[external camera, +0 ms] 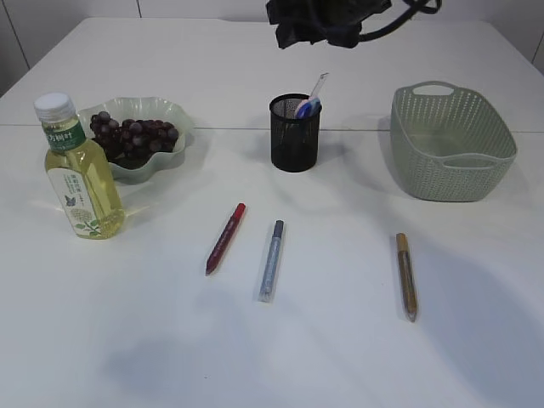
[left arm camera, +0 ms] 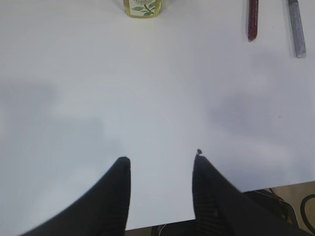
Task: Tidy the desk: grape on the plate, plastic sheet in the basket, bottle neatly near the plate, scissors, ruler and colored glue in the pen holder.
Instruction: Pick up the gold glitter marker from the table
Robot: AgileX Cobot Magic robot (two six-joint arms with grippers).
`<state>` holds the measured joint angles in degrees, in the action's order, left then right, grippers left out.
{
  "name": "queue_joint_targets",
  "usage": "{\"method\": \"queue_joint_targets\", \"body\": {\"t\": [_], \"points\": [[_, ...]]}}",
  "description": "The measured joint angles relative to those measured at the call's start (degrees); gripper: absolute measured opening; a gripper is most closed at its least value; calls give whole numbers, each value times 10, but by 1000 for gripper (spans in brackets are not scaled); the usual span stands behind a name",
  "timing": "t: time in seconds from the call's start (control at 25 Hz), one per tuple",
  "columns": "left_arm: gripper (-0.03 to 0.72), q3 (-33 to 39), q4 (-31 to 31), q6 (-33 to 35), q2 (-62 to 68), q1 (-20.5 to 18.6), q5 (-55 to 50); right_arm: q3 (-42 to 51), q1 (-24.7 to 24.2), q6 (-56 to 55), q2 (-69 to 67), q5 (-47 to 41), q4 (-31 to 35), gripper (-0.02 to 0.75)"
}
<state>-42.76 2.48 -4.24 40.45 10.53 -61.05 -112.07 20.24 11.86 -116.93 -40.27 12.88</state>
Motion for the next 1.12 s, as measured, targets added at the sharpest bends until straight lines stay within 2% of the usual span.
{"method": "queue_joint_targets", "body": {"t": [0.16,0.32,0.4,0.52,0.76,1.12], "points": [[309,0,0,0,0,0,0,-2,0,-10,35,-130,-17,399],[309,0,0,0,0,0,0,-19,0,-94,50,-260,-41,399],[309,0,0,0,0,0,0,-24,0,-141,50,-296,-62,399],[309,0,0,0,0,0,0,-25,-1,-202,50,-307,-100,399],[309,0,2,0,0,0,-8,-4,-1,-258,52,-310,-116,399],[309,0,2,0,0,0,-10,161,-1,-278,92,-310,-121,399]]}}
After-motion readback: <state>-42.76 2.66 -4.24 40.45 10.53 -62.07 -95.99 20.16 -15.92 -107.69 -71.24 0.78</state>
